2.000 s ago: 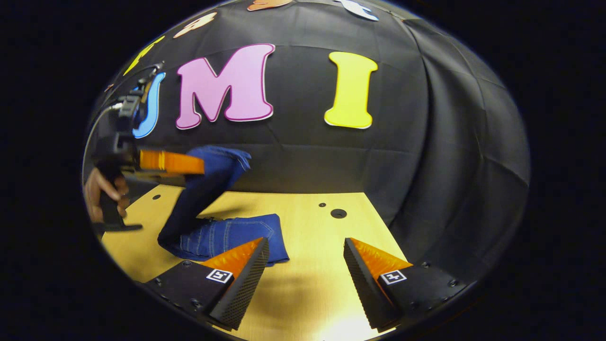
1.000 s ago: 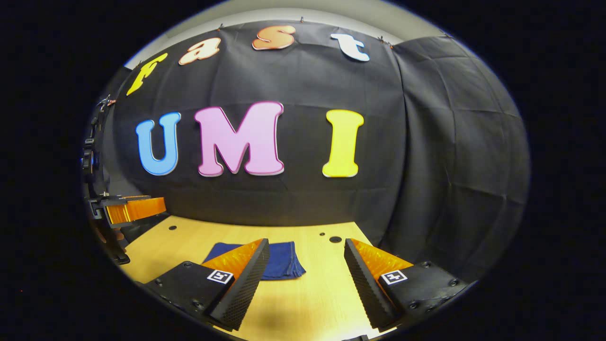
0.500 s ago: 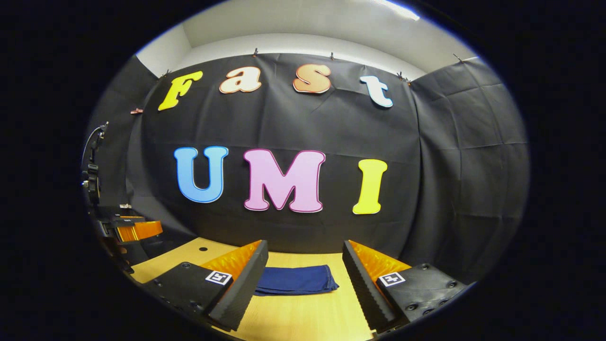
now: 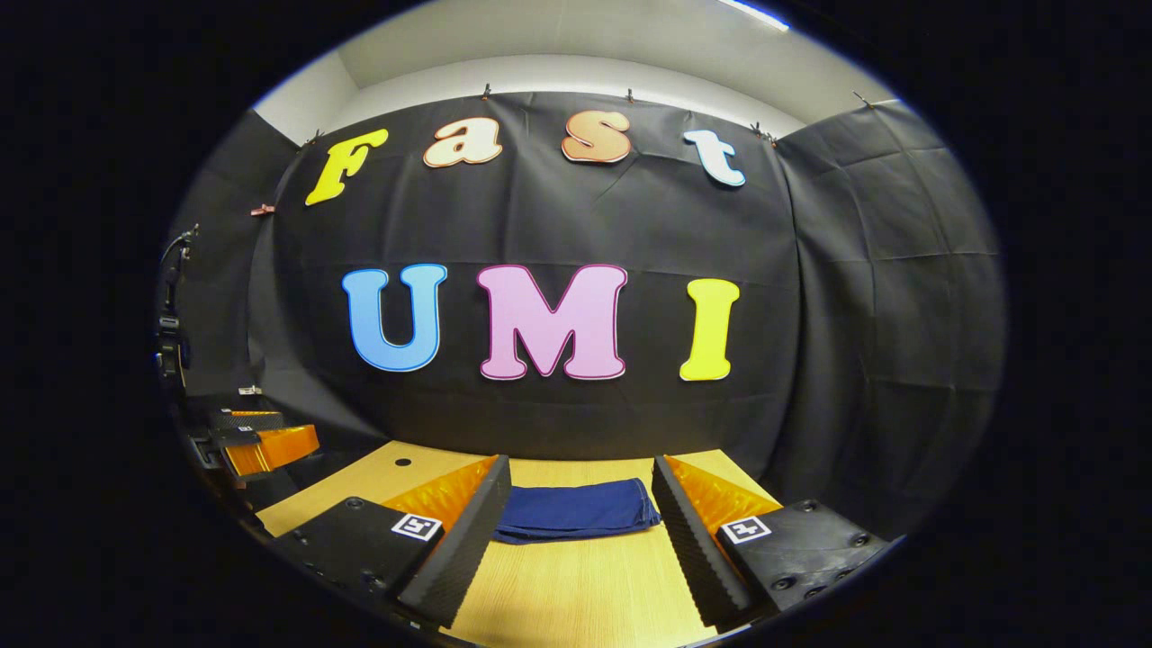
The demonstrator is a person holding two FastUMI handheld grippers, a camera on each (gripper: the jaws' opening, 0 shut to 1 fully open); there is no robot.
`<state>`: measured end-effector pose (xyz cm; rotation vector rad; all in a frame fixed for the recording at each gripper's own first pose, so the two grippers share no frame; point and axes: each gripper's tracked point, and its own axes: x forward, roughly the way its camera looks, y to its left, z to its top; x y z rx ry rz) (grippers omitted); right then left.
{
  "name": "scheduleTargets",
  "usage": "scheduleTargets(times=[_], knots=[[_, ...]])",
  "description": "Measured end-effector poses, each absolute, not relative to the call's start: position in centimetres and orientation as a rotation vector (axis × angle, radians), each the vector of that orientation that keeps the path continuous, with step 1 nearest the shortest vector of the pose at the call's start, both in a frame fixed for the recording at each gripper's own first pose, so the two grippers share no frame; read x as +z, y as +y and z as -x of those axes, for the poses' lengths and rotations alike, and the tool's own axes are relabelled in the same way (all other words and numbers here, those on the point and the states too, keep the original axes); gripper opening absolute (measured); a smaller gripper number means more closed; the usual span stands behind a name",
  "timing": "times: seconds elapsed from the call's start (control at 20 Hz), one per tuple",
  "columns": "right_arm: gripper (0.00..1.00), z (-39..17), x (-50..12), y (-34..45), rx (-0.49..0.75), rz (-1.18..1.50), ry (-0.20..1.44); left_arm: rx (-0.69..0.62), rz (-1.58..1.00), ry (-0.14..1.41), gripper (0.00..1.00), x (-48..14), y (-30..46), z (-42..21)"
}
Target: Grasp the waist and the cuffs of the jeans and fold them to make the two legs overlap; first hold the waist and fold one-third of the jeans toward the cuffs, then hold the cuffs and fold the remaining one-third in the same direction to finish folding.
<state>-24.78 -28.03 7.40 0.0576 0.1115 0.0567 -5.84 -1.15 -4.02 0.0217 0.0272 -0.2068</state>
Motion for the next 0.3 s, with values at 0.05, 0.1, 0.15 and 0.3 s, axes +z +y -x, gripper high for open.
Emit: scheduleTargets(times=[0.05, 0.1, 0.15, 0.3], knots=[[0.96, 24.95, 7.62, -27.92, 0.059, -0.054, 0.110, -0.207, -0.028, 0.019, 0.96, -3.87, -1.16, 6.01], [0.96, 25.01, 7.77, -27.93, 0.059, -0.049, 0.103, -0.211, -0.035, 0.012, 0.96, -3.75, -1.33, 6.19], [0.96, 25.14, 7.75, -28.05, 0.057, -0.045, 0.101, -0.214, -0.045, 0.011, 0.96, -3.73, -1.40, 6.36], [0.96, 25.55, 7.89, -28.10, 0.053, -0.051, 0.094, -0.227, -0.049, 0.009, 0.96, -3.56, -1.39, 6.53]])
